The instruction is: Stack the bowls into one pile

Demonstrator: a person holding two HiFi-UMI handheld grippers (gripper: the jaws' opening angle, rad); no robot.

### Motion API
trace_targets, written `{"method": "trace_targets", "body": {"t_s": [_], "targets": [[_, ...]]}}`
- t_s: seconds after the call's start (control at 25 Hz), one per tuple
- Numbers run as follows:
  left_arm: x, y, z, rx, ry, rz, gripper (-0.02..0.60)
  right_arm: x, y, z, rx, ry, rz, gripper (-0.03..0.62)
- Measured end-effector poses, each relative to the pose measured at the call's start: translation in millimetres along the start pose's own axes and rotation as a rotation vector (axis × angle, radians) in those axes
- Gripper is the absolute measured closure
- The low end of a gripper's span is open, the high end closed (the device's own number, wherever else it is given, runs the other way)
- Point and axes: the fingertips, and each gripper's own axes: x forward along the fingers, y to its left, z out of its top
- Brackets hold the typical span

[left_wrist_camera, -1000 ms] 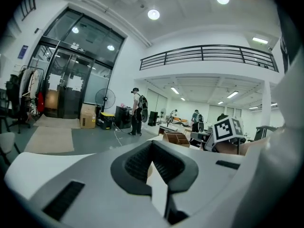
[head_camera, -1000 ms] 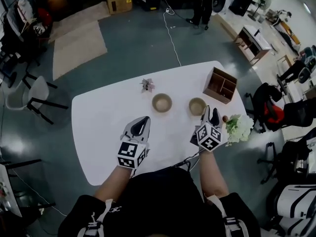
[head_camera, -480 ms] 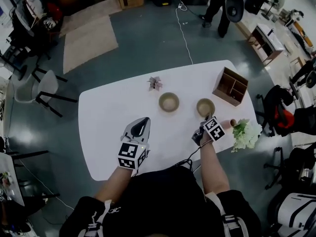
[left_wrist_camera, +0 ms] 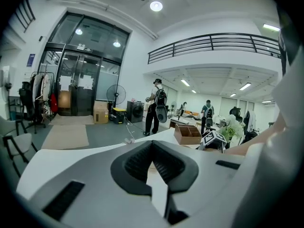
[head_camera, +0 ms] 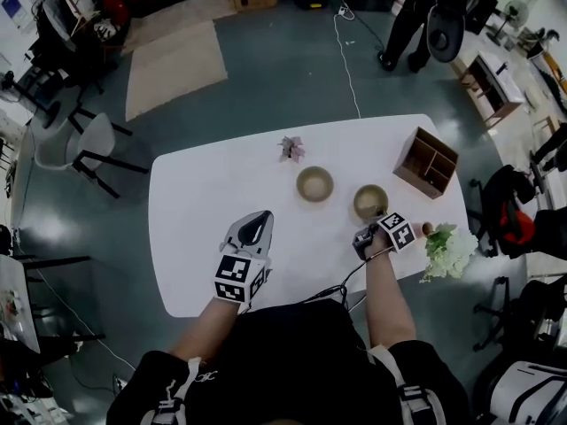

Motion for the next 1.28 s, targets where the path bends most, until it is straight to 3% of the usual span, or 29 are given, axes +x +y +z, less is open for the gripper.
{"method": "trace_targets", "body": {"t_s": [0.4, 0.56, 0.76, 1.0, 1.28], "targets": [[-9, 9, 3, -0.009, -0.015, -0.002, 0.568, -23, 65, 9, 0.009, -0.023, 0.148, 0.559], [-16, 15, 1, -0.017, -0.021, 0.009, 0.568, -32, 107, 5, -0.049, -0.024, 0.224, 0.559], [-27, 25, -2, -0.026, -0.025, 0.030, 0.568, -29, 158, -31, -0.181, 0.052, 0.299, 0.539], [-44, 39, -6, -0.038, -0.031, 0.062, 0.568, -18, 182, -70, -0.291, 0.116, 0.294, 0.537], [-63, 53, -12, -0.051, -0.035, 0.107, 0.568, -5, 175, -102, -0.387, 0.180, 0.242, 0.530]]}}
